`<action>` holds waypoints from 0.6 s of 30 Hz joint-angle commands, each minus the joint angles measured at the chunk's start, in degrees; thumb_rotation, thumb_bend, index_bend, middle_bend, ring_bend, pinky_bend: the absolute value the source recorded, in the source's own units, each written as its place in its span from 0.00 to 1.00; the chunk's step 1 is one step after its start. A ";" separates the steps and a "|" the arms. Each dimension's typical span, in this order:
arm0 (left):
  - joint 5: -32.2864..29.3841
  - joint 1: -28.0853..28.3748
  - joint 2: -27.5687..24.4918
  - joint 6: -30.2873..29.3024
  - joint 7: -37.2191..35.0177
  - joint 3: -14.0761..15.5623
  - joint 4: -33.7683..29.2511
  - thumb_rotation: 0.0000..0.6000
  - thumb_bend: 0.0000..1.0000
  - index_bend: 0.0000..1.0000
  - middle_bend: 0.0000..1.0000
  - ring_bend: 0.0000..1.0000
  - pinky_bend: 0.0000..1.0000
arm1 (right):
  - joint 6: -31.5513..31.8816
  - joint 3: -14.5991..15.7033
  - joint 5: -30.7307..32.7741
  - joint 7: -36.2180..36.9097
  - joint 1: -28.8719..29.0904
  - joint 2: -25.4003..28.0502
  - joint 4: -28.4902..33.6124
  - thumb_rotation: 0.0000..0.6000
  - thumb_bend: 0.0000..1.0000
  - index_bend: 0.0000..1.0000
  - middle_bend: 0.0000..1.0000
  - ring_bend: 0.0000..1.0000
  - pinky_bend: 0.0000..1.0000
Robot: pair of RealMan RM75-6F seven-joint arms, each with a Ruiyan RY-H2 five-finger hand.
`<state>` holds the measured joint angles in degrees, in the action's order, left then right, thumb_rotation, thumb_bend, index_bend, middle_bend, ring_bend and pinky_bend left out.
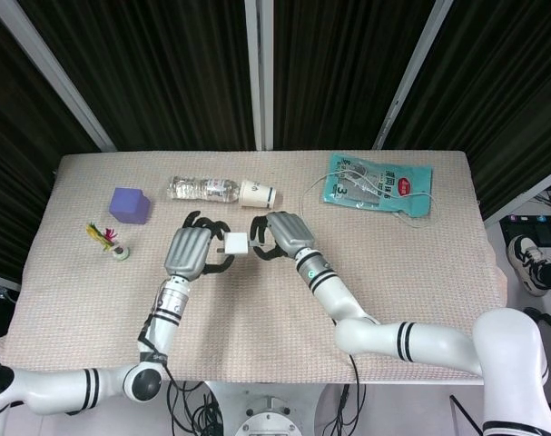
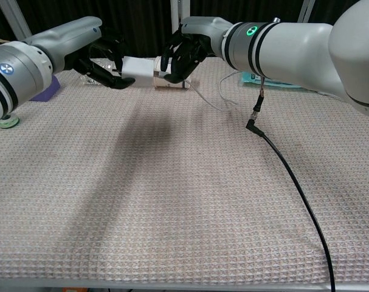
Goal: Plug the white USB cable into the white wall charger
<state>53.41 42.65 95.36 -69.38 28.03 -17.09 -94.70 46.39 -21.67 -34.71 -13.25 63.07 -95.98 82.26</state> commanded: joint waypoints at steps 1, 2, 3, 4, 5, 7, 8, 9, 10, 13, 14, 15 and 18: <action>-0.06 0.13 0.11 0.02 -0.01 -0.10 0.00 0.82 0.37 0.45 0.43 0.24 0.12 | 0.02 -0.06 0.03 0.10 0.25 -0.30 -0.20 1.00 0.38 0.68 0.59 0.30 0.22; -0.10 0.17 0.15 0.02 -0.04 -0.14 0.00 0.82 0.37 0.45 0.43 0.24 0.12 | 0.01 -0.08 0.08 0.13 0.34 -0.44 -0.29 1.00 0.38 0.68 0.59 0.30 0.22; -0.15 0.20 0.20 0.02 -0.10 -0.21 -0.01 0.82 0.37 0.45 0.43 0.24 0.12 | -0.01 -0.05 0.09 0.11 0.46 -0.57 -0.42 1.00 0.38 0.68 0.59 0.30 0.22; -0.23 0.23 0.21 0.07 -0.19 -0.27 -0.03 0.82 0.37 0.45 0.43 0.24 0.12 | -0.06 -0.05 0.16 0.17 0.56 -0.74 -0.57 1.00 0.38 0.68 0.59 0.30 0.22; -0.27 0.24 0.20 0.08 -0.26 -0.31 -0.05 0.82 0.37 0.45 0.43 0.24 0.12 | -0.14 -0.08 0.26 0.26 0.63 -0.84 -0.68 1.00 0.38 0.68 0.59 0.30 0.22; -0.32 0.26 0.12 0.15 -0.37 -0.33 -0.12 0.83 0.37 0.45 0.43 0.24 0.12 | -0.03 -0.14 0.26 0.44 0.74 -1.16 -1.05 1.00 0.38 0.68 0.59 0.30 0.22; -0.34 0.25 0.09 0.22 -0.57 -0.38 -0.18 0.83 0.37 0.45 0.43 0.24 0.12 | 0.01 -0.20 0.24 0.61 0.76 -1.32 -1.21 1.00 0.38 0.68 0.59 0.30 0.22; -0.34 0.24 0.08 0.27 -0.82 -0.45 -0.22 0.83 0.37 0.45 0.43 0.24 0.12 | 0.00 -0.25 0.22 0.77 0.77 -1.45 -1.33 1.00 0.38 0.68 0.59 0.30 0.22; -0.32 0.22 0.04 0.35 -1.09 -0.48 -0.26 0.83 0.37 0.45 0.43 0.24 0.12 | 0.04 -0.32 0.10 1.06 0.74 -1.64 -1.47 1.00 0.38 0.68 0.59 0.30 0.22; -0.12 0.07 0.05 0.68 -2.62 -0.72 -0.39 0.83 0.37 0.45 0.43 0.24 0.12 | 0.15 -0.58 -0.34 2.18 0.41 -2.08 -1.81 1.00 0.39 0.68 0.59 0.30 0.21; -0.07 0.00 -0.05 0.96 -3.24 -0.76 -0.50 0.83 0.37 0.45 0.43 0.24 0.12 | 0.16 -0.67 -0.52 2.64 0.25 -2.22 -1.96 1.00 0.39 0.68 0.59 0.30 0.21; -0.01 -0.07 -0.16 1.24 -3.86 -0.79 -0.59 0.83 0.37 0.45 0.43 0.24 0.12 | 0.09 -0.72 -0.70 3.07 0.10 -2.35 -2.10 1.00 0.39 0.68 0.59 0.30 0.21; 0.26 -0.17 -0.50 1.89 -5.23 -0.85 -0.72 0.82 0.37 0.45 0.43 0.24 0.12 | -0.11 -0.87 -1.59 4.21 -0.22 -2.73 -2.47 1.00 0.39 0.68 0.59 0.30 0.20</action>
<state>53.53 42.55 95.02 -67.73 23.09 -17.88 -95.34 46.36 -22.45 -35.98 -9.32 63.01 -98.52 79.97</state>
